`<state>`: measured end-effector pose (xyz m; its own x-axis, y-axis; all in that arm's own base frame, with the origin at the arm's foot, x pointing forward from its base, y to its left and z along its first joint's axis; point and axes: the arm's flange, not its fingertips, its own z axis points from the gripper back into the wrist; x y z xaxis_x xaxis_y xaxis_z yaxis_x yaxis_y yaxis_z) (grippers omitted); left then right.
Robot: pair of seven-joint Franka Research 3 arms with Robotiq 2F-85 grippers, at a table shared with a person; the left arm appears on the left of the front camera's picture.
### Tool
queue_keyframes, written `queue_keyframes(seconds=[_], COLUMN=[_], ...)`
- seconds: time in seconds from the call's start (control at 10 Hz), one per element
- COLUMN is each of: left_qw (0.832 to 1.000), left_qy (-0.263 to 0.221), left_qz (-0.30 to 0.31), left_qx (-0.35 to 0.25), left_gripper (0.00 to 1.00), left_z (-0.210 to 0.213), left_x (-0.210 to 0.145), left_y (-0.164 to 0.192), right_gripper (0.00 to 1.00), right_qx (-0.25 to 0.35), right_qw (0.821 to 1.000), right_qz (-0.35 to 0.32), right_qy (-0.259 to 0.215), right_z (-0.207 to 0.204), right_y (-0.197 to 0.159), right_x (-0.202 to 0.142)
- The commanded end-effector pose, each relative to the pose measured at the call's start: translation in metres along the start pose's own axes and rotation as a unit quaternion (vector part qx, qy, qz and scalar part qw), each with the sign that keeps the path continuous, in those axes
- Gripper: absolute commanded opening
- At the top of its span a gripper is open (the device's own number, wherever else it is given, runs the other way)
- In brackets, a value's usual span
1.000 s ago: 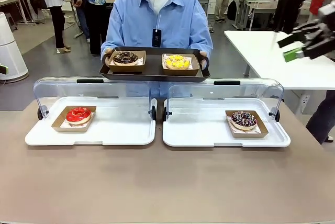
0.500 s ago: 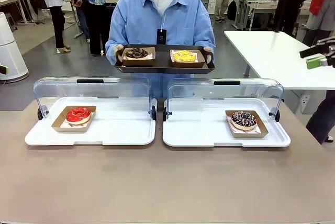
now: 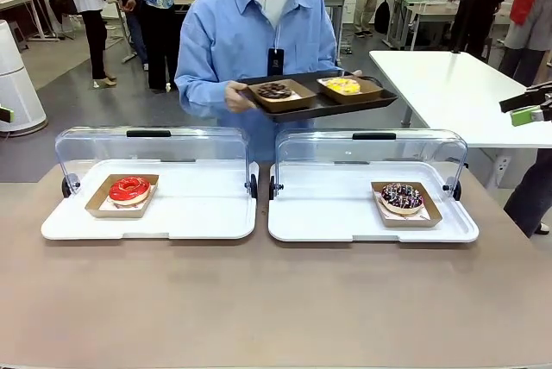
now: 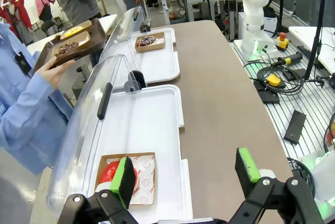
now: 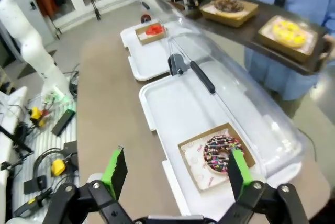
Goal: Provide the desired donut to the person.
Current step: Place the picked Paper togo box onto the Handle tray extended by the person.
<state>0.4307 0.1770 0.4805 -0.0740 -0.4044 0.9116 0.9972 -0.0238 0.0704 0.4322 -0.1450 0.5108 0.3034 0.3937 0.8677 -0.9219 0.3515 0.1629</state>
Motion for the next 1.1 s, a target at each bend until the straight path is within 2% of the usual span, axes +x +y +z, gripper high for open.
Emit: queue_keyframes(seconds=[0.0, 1.0], left_qw=[1.000, 1.000], left_qy=[-0.001, -0.001], left_qz=[-0.001, -0.001], left_qx=[-0.001, -0.001], left_gripper=[1.00, 1.00], left_z=[0.0016, 0.0016], left_x=[0.0018, 0.0018], left_y=[-0.0013, -0.0013], right_gripper=[1.00, 1.00], right_qx=[0.007, 0.007], right_qw=[1.000, 1.000], right_qz=[-0.003, -0.003], right_qy=[0.007, 0.007], right_z=[-0.0060, -0.0060], right_y=[0.0032, 0.0032], right_x=[-0.0016, -0.0016])
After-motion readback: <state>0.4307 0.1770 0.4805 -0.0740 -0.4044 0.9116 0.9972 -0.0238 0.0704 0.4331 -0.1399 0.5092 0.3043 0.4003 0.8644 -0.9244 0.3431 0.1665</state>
